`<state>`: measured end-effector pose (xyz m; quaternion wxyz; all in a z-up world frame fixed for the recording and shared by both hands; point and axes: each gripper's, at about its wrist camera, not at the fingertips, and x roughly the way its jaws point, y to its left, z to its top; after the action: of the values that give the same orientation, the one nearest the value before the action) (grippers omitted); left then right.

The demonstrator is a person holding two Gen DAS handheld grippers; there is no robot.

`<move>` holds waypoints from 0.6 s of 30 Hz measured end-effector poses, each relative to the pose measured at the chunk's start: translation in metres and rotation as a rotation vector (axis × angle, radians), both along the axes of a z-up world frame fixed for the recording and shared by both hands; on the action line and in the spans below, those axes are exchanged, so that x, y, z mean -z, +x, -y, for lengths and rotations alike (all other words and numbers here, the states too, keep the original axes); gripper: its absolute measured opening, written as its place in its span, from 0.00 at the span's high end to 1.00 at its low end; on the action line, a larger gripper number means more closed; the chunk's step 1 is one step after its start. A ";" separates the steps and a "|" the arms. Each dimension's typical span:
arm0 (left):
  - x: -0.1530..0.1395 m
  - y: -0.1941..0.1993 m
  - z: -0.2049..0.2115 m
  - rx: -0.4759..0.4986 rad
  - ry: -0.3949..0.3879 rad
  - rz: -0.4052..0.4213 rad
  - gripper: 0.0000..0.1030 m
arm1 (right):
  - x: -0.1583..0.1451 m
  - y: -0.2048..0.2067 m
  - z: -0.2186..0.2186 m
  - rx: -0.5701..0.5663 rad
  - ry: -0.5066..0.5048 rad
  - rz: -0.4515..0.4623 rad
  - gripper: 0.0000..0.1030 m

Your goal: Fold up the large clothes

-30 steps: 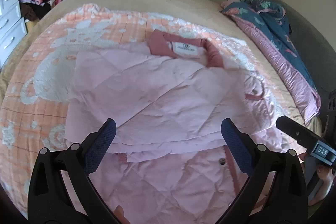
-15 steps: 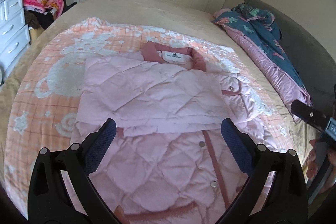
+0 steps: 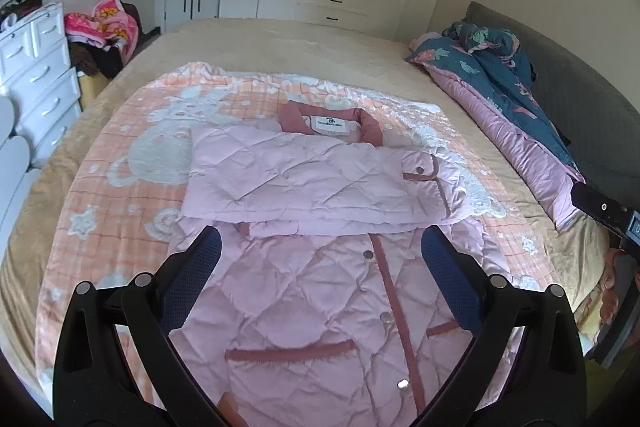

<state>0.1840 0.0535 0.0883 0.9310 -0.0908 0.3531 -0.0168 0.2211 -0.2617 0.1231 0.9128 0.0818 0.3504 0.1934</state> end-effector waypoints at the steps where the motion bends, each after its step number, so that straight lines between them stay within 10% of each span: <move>1: -0.002 -0.004 0.001 -0.002 0.001 0.004 0.09 | -0.001 -0.004 0.002 -0.002 -0.010 0.002 0.07; 18: -0.007 -0.069 0.011 -0.046 0.037 0.030 0.09 | -0.006 -0.056 0.017 -0.046 -0.035 0.031 0.07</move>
<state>0.1152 0.0423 0.0954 0.9378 -0.0814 0.3372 0.0098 0.1647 -0.2783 0.1287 0.9147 0.0548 0.3412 0.2095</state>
